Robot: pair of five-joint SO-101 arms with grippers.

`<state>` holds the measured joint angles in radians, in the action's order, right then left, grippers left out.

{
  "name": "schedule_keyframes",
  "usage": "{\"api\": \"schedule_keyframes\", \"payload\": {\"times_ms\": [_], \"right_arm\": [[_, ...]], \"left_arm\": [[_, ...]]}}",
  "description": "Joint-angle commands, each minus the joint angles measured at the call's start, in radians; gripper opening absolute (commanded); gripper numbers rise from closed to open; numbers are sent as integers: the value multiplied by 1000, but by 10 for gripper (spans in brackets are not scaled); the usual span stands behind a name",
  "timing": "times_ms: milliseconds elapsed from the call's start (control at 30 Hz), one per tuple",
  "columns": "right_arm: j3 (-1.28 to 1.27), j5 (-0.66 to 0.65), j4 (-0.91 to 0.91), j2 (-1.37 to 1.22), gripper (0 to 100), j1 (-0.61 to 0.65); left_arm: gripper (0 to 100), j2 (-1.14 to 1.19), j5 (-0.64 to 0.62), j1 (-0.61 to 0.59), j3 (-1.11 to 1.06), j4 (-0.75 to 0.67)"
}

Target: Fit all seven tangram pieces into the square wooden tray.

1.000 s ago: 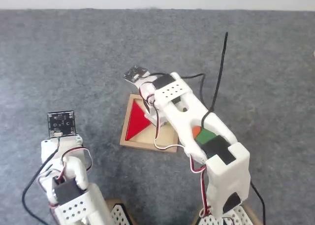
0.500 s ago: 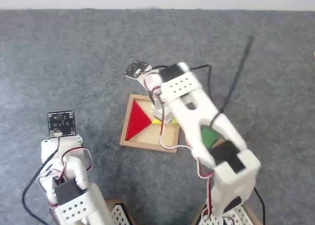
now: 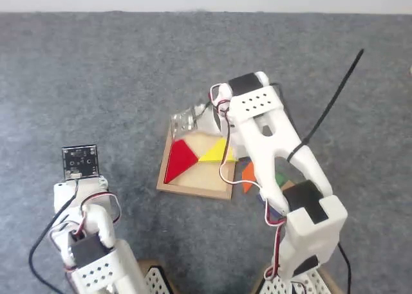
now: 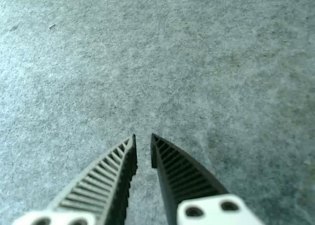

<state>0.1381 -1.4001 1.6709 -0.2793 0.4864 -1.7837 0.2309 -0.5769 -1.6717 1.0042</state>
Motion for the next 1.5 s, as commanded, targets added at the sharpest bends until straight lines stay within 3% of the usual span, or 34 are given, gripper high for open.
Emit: {"api": "schedule_keyframes", "payload": {"times_ms": [0,367,733,1200,1333,1467], "right_arm": [[58,-69,7,-31,470,25],[184,-104,-7,-243,460,35],[186,-74,64,-257,255,21],[186,175,65,-246,126,-15],[215,176,65,-196,128,-67],[255,187,111,-96,209,-73]], "left_arm": [[61,-11,12,-5,44,5],[61,-11,12,-5,44,3],[61,-11,12,-5,44,3],[61,-11,12,-5,44,3],[61,-11,12,-5,44,3],[61,-11,12,-5,44,3]]}}
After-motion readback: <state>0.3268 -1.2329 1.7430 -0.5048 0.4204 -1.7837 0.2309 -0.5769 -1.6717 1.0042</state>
